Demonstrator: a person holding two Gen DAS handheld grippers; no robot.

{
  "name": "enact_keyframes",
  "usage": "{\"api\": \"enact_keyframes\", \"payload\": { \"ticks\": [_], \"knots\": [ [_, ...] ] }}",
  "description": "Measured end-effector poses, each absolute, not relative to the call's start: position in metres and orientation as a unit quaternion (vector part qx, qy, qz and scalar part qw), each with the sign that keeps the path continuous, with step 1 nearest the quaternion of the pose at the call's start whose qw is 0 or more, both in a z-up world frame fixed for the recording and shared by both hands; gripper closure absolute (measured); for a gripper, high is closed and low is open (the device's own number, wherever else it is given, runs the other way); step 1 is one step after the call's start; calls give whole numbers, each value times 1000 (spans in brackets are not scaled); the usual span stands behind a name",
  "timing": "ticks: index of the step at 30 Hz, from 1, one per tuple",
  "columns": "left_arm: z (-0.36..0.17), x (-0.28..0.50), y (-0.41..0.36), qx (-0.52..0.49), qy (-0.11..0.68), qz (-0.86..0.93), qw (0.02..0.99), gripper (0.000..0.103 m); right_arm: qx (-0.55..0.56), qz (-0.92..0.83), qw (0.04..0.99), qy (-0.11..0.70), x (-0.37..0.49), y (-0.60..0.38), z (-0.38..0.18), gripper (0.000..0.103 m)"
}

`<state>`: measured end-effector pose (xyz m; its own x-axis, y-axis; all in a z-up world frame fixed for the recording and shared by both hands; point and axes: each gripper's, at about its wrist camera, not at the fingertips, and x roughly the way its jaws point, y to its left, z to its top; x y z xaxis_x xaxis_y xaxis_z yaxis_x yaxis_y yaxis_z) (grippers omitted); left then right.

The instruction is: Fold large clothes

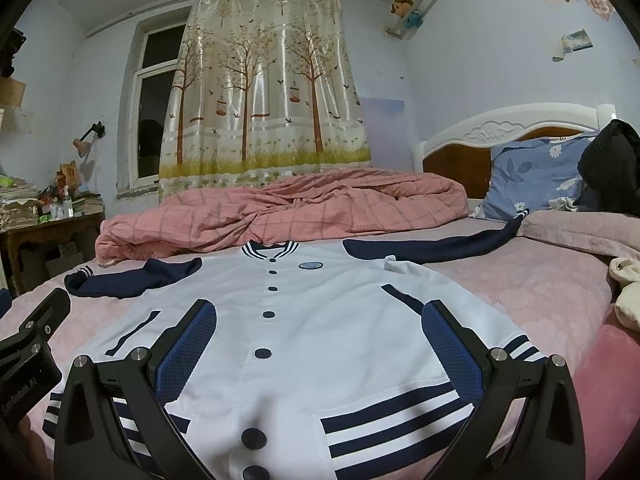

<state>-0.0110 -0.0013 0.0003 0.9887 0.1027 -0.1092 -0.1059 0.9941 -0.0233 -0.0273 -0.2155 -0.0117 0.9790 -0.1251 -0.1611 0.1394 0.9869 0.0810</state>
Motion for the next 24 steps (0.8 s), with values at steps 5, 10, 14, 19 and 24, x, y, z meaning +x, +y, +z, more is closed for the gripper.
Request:
{"api": "enact_keyframes", "payload": {
  "ticks": [5,10,14,19,24],
  "knots": [
    [1,-11,-1,-13,54,49,997,0,45,-66,994,77,-28,-215,-12,0],
    [0,-8,0,-15,55,45,997,0,43,-55,994,86,-27,-214,-12,0],
    [0,-11,-1,-12,46,50,998,0,33,-50,995,83,-30,-211,-11,0],
    [14,-37,1,-8,-33,39,999,0,30,-42,996,74,-35,-219,1,0],
    [42,-46,7,-5,-65,49,997,0,95,-8,994,61,-38,-252,35,0]
  ]
}}
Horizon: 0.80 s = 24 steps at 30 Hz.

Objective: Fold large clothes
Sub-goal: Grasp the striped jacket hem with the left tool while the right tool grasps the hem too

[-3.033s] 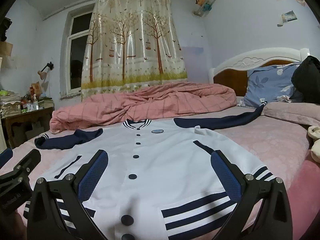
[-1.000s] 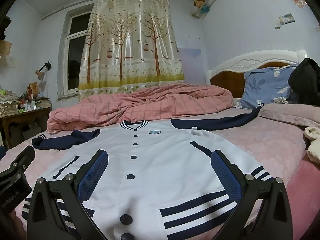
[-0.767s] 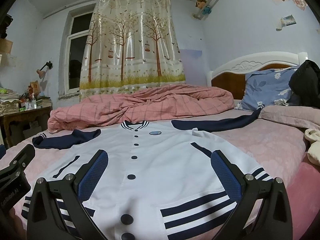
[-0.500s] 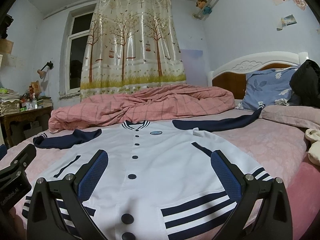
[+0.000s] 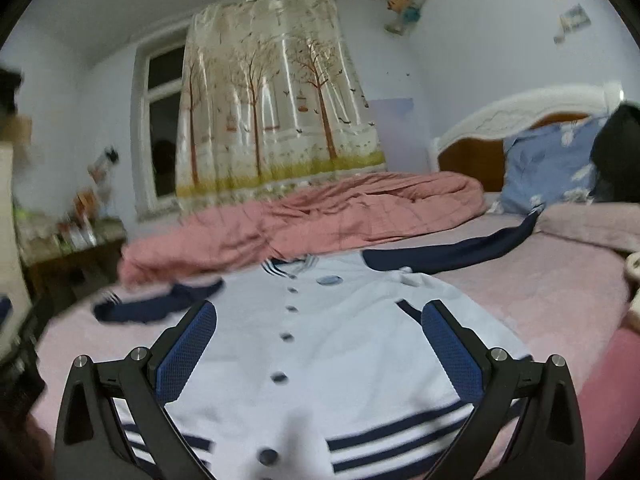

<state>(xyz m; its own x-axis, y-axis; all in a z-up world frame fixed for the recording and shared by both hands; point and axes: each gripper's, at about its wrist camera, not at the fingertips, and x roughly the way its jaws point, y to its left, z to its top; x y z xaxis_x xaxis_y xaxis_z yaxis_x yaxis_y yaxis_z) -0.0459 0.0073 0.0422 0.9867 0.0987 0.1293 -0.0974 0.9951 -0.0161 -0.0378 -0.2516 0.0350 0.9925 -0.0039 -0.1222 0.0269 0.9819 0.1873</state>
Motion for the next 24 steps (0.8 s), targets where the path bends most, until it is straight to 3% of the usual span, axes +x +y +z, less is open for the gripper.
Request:
{"api": "enact_keyframes", "payload": {
  "ticks": [9,18,24],
  "knots": [
    [45,-51,9,6,-46,60,997,0,36,7,999,29,-64,-242,50,0],
    [17,-80,1,46,-36,67,996,0,20,62,995,72,-74,-244,32,0],
    [-44,-56,20,79,109,67,989,3,-58,75,982,163,-56,-254,-20,0]
  ]
}}
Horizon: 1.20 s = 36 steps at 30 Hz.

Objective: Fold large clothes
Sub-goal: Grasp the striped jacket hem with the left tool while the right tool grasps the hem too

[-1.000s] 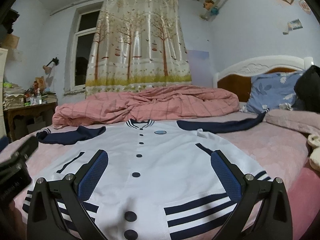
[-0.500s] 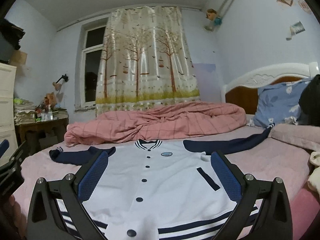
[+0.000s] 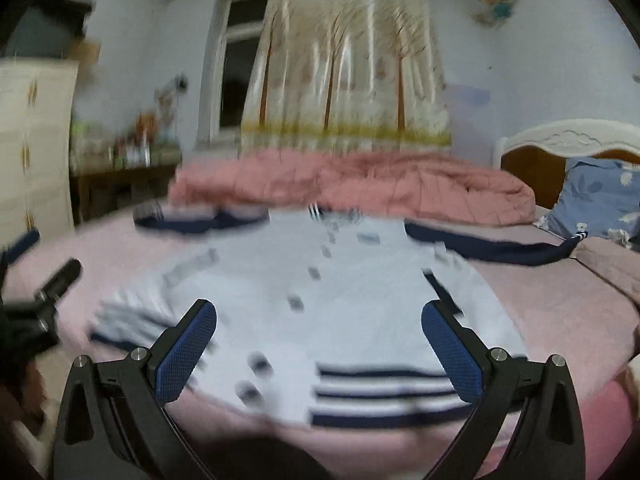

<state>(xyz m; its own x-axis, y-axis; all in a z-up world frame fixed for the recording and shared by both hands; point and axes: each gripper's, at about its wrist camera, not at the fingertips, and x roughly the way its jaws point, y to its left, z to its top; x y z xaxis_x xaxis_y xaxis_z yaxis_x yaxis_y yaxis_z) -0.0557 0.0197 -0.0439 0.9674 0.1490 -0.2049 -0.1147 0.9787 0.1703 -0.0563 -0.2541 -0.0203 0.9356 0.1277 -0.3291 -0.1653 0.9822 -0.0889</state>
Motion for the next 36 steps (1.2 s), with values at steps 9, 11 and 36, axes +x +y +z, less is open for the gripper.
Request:
{"api": "enact_keyframes", "payload": {
  "ticks": [9,11,36],
  "knots": [
    [-76,-20,75,-109,233,50,965,18,75,-86,972,206,-41,-364,-65,3],
    [-82,-15,82,-162,250,33,954,21,123,-128,964,199,-46,-397,-73,4],
    [2,117,55,-68,256,86,960,97,99,-70,978,170,81,-400,8,97]
  ]
}}
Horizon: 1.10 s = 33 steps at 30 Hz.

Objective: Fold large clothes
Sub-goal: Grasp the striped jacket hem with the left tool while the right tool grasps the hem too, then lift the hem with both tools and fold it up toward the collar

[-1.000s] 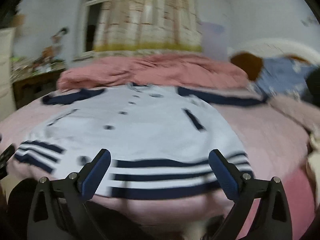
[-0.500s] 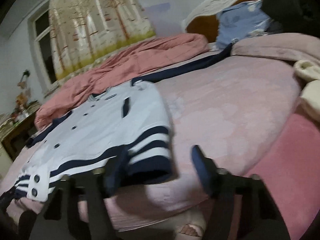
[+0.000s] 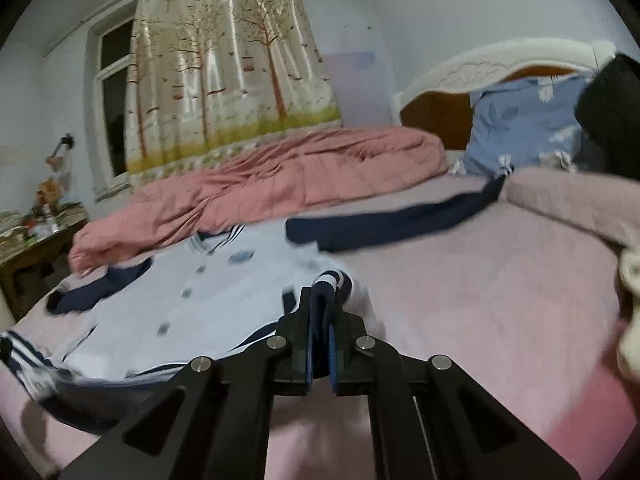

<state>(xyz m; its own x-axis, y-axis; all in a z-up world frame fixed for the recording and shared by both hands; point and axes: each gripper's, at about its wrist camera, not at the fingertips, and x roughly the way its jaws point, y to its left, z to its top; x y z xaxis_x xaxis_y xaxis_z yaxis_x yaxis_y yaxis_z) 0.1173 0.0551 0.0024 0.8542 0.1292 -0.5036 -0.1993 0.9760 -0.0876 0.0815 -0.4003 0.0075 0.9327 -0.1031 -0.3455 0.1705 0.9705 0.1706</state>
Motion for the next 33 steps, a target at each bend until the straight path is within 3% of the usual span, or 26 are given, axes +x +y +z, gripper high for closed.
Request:
{"api": "enact_keyframes", "payload": {
  "ticks": [4,9,12,14,15,16,17,18,19,22,25,26,27,28,29,30,31,33],
  "knots": [
    [-27,178,57,-75,317,107,939,97,108,-83,961,241,161,-393,-11,97],
    [-48,198,60,-75,350,109,927,96,178,-61,936,299,201,-411,-37,97],
    [-48,201,60,-80,349,111,927,86,193,-59,931,305,209,-419,-41,97],
    [-46,197,65,-91,345,74,931,60,183,-53,934,303,212,-418,-38,93],
    [-44,194,69,-96,340,59,934,33,172,-47,936,303,212,-416,-35,80],
    [-41,185,73,-99,324,43,940,23,160,-45,939,301,211,-416,-32,60],
    [-36,178,76,-100,307,29,946,22,146,-45,943,297,209,-417,-26,45],
    [-32,169,79,-100,292,13,951,20,129,-46,949,284,203,-418,-19,18],
    [-29,162,82,-100,283,-5,954,15,115,-45,956,264,195,-420,-12,12],
    [-27,159,86,-104,293,-68,948,12,72,-19,968,240,177,-425,2,12],
    [-34,180,79,-63,333,-65,939,11,32,59,953,294,185,-426,2,11],
    [-38,192,75,-45,352,-62,933,12,17,77,947,312,191,-424,-1,11],
    [-41,202,72,-36,368,-69,927,19,3,87,942,325,197,-423,-4,11],
    [-44,210,68,-29,378,-81,922,44,-12,88,937,337,206,-422,-10,11],
    [-47,216,63,-12,389,-80,918,55,-21,90,934,346,213,-421,-15,11],
    [-46,220,58,14,387,-65,919,74,-28,101,928,357,219,-418,-20,11],
    [-44,221,55,34,374,-47,926,103,-34,132,919,371,225,-413,-26,11],
    [-35,216,56,48,338,-27,939,103,-65,173,904,386,233,-400,-39,13]
  ]
}}
